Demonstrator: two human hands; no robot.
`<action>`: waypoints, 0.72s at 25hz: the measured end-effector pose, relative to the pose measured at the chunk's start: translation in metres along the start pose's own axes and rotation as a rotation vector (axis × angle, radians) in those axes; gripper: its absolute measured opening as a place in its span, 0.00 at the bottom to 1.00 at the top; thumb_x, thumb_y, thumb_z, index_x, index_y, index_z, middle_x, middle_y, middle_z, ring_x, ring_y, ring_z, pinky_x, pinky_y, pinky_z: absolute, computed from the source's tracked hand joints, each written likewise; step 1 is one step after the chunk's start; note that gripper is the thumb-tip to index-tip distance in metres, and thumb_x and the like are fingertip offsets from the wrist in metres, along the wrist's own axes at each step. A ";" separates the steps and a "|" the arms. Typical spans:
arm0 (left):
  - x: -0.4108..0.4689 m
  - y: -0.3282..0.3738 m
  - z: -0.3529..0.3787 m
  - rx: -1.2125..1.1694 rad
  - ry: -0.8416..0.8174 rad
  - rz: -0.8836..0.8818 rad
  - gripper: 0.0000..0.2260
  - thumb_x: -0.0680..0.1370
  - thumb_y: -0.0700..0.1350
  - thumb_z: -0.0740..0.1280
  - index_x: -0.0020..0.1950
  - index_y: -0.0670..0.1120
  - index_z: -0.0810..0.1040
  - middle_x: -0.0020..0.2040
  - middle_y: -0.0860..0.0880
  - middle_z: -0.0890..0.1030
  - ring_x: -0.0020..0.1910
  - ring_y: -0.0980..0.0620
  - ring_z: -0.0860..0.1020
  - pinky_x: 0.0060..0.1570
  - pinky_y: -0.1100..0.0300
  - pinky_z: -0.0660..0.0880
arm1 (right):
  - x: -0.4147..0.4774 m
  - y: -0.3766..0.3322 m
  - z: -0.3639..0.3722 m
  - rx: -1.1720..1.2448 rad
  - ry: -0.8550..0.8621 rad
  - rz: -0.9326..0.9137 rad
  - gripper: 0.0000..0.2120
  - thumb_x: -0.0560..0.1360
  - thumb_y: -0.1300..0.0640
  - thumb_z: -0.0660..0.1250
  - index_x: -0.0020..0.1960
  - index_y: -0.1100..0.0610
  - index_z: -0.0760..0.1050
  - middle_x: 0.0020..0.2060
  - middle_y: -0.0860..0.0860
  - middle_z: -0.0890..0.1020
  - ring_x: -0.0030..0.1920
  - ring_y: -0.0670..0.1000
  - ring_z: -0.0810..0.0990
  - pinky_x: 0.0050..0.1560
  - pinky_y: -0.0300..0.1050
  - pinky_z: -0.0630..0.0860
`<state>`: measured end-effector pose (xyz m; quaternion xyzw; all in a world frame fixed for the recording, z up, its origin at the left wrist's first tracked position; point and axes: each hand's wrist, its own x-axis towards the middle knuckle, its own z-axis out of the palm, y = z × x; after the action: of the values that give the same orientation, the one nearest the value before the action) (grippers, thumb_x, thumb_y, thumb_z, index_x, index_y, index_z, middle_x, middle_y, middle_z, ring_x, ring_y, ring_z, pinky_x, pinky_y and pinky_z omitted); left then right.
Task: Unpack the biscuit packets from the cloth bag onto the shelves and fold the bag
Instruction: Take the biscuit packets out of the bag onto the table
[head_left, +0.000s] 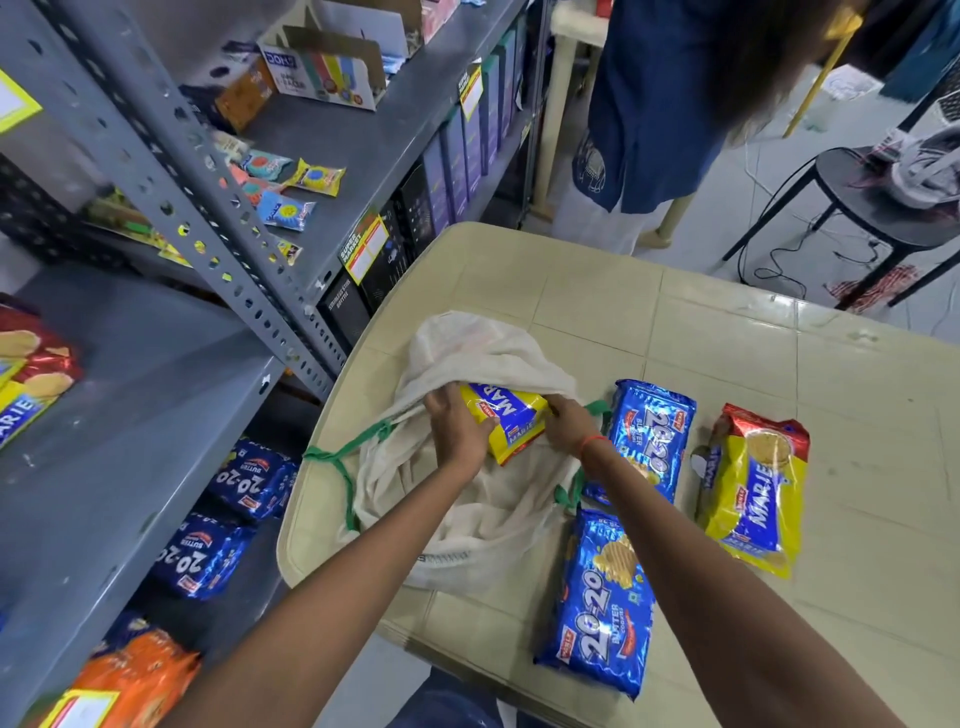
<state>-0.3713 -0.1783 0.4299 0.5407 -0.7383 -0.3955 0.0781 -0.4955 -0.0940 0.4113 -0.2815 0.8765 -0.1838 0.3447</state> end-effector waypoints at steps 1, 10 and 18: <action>-0.001 0.002 0.001 -0.071 -0.015 -0.094 0.32 0.70 0.41 0.74 0.69 0.42 0.63 0.68 0.38 0.67 0.64 0.38 0.71 0.61 0.50 0.70 | 0.002 0.000 -0.002 0.007 -0.031 -0.007 0.18 0.75 0.63 0.58 0.64 0.63 0.72 0.64 0.62 0.76 0.62 0.61 0.75 0.59 0.48 0.71; 0.003 0.000 -0.026 -0.324 -0.011 -0.268 0.11 0.71 0.45 0.70 0.49 0.39 0.82 0.51 0.38 0.84 0.50 0.40 0.82 0.48 0.54 0.77 | -0.026 -0.035 -0.005 0.483 -0.048 0.030 0.16 0.65 0.46 0.64 0.43 0.59 0.76 0.42 0.56 0.80 0.42 0.54 0.79 0.46 0.49 0.78; -0.065 -0.013 -0.042 -0.657 -0.177 -0.417 0.07 0.72 0.42 0.70 0.35 0.45 0.75 0.39 0.42 0.79 0.39 0.45 0.78 0.43 0.52 0.76 | -0.076 0.000 -0.015 0.746 -0.385 0.210 0.14 0.67 0.54 0.73 0.49 0.58 0.75 0.43 0.56 0.82 0.34 0.49 0.81 0.37 0.44 0.79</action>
<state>-0.3127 -0.1445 0.4704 0.5891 -0.4507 -0.6630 0.1011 -0.4604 -0.0454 0.4600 -0.0762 0.6937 -0.3960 0.5968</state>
